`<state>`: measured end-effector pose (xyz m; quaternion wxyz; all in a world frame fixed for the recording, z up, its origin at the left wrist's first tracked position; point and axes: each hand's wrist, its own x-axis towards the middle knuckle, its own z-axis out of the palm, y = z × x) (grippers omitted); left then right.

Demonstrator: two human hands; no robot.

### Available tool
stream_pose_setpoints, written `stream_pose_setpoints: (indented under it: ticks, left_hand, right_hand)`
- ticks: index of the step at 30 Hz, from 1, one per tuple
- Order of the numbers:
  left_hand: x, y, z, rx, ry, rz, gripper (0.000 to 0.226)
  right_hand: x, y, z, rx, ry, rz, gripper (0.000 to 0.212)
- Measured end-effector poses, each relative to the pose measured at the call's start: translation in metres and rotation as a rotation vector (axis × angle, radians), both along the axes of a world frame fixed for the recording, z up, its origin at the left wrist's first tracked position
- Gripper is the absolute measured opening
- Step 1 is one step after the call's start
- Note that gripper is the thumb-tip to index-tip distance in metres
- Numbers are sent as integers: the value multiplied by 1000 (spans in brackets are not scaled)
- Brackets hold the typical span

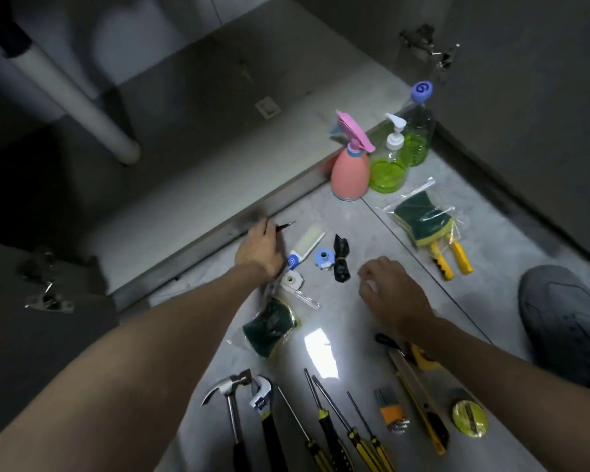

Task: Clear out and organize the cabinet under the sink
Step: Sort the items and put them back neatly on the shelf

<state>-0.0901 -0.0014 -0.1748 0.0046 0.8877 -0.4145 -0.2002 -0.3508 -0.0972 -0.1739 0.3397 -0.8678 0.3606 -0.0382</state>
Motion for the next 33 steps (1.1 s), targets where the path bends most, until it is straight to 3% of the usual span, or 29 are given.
stream_pose_setpoints:
  ticks: [3,7,11,14,18,21,26,29,33]
  left_hand:
    - [20,12,-25,69,-24,-64,56]
    - [27,25,-38,-171,-121,65,24]
    - [35,14,-29,-93,101,384,22]
    - [35,12,-16,-44,186,423,24]
    - [5,19,16,-115,75,123,11]
    - [-38,21,37,-150,217,-136,4]
    - [-130,9,39,-87,377,-420,21]
    - [-170,2,42,-109,420,-486,22]
    - [-184,6,49,-79,440,-395,22]
  right_hand:
    - [21,-6,-5,76,-53,-54,20]
    - [17,-7,-15,160,-105,-122,16]
    - [-7,-10,-21,215,-89,-211,11]
    - [-21,-13,-16,265,-53,-316,8]
    - [-43,-11,-3,319,-17,-393,10]
    - [-64,-8,14,275,-9,-376,20]
    - [-95,5,46,165,76,23,48]
    - [-115,12,53,92,246,193,34]
    - [-150,10,54,127,295,-18,23]
